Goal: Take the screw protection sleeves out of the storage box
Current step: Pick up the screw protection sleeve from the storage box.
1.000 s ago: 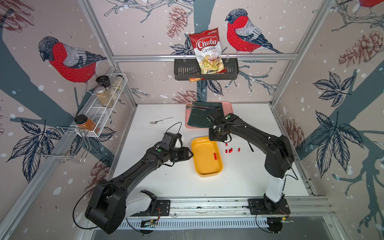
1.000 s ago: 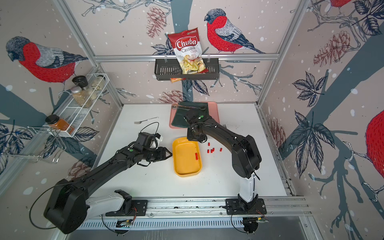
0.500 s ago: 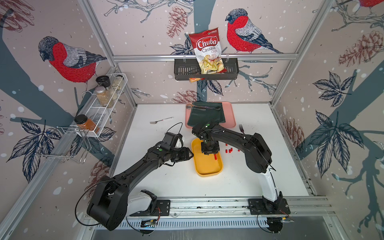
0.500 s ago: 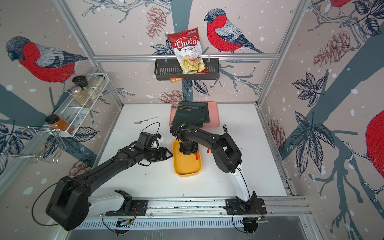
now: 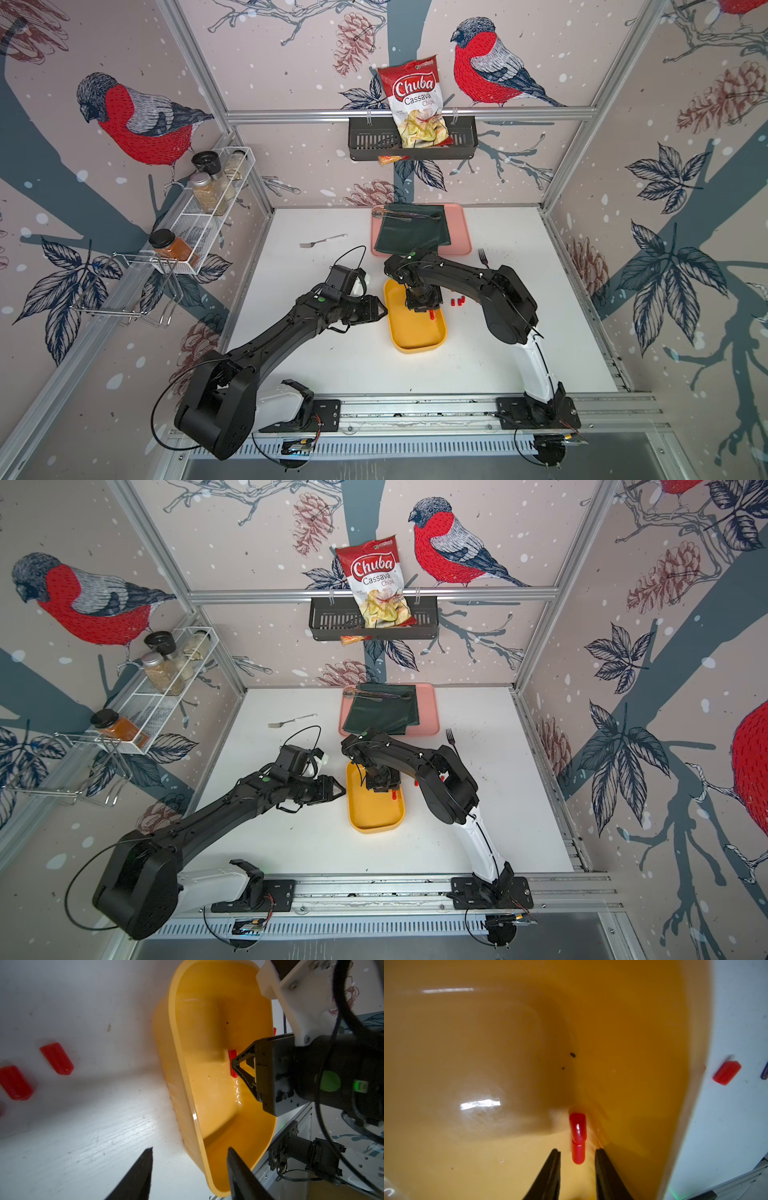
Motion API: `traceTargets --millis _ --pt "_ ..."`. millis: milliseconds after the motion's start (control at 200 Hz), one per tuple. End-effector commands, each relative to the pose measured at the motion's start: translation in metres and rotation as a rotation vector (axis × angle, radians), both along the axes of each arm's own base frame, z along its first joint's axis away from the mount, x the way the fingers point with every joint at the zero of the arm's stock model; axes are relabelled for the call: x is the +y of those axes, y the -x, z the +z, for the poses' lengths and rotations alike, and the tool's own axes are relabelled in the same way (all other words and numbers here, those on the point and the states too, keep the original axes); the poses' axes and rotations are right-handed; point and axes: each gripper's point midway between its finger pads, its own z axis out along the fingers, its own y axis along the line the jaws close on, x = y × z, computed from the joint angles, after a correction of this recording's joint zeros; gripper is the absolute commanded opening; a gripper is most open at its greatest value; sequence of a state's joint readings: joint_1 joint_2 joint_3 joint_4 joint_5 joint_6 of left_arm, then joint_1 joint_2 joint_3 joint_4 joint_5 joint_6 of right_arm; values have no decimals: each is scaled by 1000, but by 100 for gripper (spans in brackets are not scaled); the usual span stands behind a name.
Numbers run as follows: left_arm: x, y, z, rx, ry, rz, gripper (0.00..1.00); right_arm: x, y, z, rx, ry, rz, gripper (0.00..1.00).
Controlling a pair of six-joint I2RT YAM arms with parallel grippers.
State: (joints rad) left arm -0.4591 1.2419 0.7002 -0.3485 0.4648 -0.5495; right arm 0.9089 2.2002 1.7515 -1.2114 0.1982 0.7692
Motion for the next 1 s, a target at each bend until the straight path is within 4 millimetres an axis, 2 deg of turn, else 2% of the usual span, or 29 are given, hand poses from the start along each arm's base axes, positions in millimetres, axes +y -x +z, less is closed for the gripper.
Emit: traceTargets --millis 0,250,455,655,775,995 --pt "0 -2 0 -19 0 -9 58 -1 -6 -5 -30 8 -13 32" --pt "2 1 -4 -10 -3 -3 58 -5 -8 -14 -40 35 -7 27" --pt "2 0 -3 -12 -4 -3 57 -10 -9 -14 -56 62 -10 14" --pt "1 0 -4 -12 -2 -6 57 -7 -11 -15 -66 57 -7 4" --pt "1 1 -5 -7 -3 -9 58 -1 -14 -7 -86 33 -2 2" --pt "-1 -2 0 -8 11 -6 58 19 -24 27 -148 -84 -4 0"
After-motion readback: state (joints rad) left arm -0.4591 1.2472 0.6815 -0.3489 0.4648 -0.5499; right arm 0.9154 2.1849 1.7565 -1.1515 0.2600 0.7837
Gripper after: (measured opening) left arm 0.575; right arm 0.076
